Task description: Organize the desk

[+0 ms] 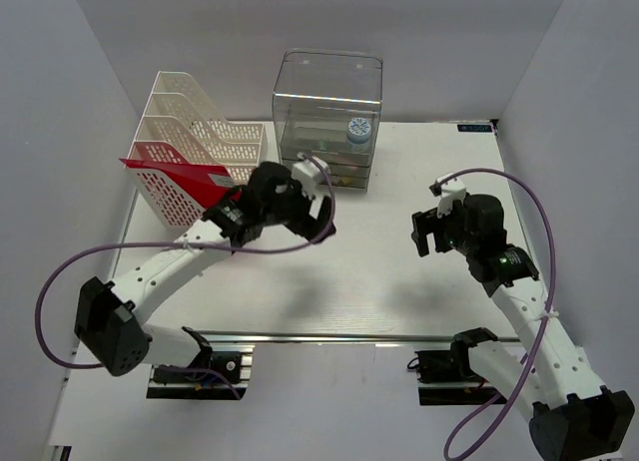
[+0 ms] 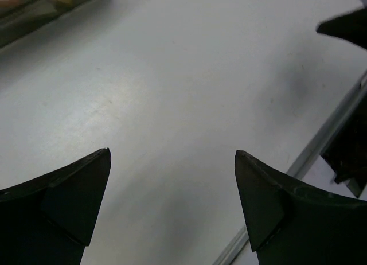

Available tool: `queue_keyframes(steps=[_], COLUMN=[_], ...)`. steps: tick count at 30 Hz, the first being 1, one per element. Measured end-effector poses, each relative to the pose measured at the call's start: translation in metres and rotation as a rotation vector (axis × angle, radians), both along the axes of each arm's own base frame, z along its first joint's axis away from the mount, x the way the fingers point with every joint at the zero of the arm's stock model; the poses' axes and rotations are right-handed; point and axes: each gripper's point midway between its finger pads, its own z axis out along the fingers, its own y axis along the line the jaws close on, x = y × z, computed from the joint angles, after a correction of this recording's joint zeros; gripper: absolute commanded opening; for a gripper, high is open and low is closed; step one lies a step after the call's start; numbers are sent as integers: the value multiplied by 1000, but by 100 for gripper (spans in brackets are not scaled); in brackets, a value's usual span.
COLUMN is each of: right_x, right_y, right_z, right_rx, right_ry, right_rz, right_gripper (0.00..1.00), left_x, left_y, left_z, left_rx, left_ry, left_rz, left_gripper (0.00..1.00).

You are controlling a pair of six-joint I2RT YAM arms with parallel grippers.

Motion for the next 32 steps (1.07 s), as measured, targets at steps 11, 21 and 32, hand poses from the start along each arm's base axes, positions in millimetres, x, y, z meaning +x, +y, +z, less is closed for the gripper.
queue_keyframes(steps=[11,21,32], right_x=[10,17,20], right_y=[-19,-31,-51], right_z=[-15,-21,-10], right_rx=[19,27,34], right_ry=[-122,-143,-187], right_rz=[-104,-161,-210], right_gripper=[89,89,89], left_x=[33,19,13], left_y=[77,109,116], left_z=[-30,0,11], left_rx=[-129,-164,-179], left_ry=[22,-240,-311], left_rz=[111,214,247], left_gripper=[98,98,98])
